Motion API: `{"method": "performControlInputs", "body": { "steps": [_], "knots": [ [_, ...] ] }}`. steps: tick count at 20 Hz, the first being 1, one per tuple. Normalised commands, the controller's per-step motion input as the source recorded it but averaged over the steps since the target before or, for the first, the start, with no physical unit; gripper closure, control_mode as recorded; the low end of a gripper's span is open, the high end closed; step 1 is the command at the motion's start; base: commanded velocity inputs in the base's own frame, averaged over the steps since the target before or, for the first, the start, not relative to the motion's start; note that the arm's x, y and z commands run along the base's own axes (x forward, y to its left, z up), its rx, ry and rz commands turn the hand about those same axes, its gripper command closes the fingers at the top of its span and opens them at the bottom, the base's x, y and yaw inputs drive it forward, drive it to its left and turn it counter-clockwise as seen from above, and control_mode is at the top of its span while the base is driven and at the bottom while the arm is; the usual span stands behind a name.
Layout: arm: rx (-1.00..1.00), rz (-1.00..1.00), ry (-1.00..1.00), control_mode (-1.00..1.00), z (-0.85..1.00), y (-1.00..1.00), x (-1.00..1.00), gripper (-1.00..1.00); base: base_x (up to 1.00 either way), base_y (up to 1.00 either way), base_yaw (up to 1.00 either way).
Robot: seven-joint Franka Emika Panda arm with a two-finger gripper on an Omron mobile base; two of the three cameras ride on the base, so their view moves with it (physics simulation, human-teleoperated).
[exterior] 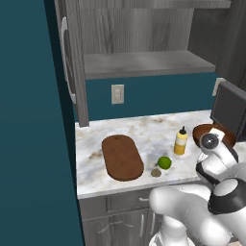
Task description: Open the cabinet. Place the bowl and condiment on the counter. Then place the lime and garlic on the cutting board.
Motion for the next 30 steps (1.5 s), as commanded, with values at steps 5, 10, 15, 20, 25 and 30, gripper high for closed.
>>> {"method": "performControlInputs", "body": {
  "steps": [5, 10, 15, 20, 25, 30],
  "knots": [
    [0.00, 0.00, 0.00, -1.00, 0.48, 0.04, -0.11, -1.00, 0.00, 0.00, 0.00],
    [0.00, 0.00, 0.02, -1.00, 0.48, 0.11, -0.12, -1.00, 0.00, 0.00, 0.00],
    [0.00, 0.00, 0.05, -1.00, 0.46, 0.18, -0.13, -1.00, 0.00, 0.00, 0.00],
    [0.00, 0.00, 0.05, -1.00, 0.46, 0.20, -0.20, -1.00, 0.00, 0.00, 0.00],
    [0.00, 0.00, 0.05, -1.00, 0.45, 0.23, -0.24, -1.00, 0.00, 0.00, 0.00],
    [-0.01, 0.02, 0.06, -1.00, 0.43, 0.30, -0.17, -1.00, 0.00, 0.00, 0.00]
  ]
}}
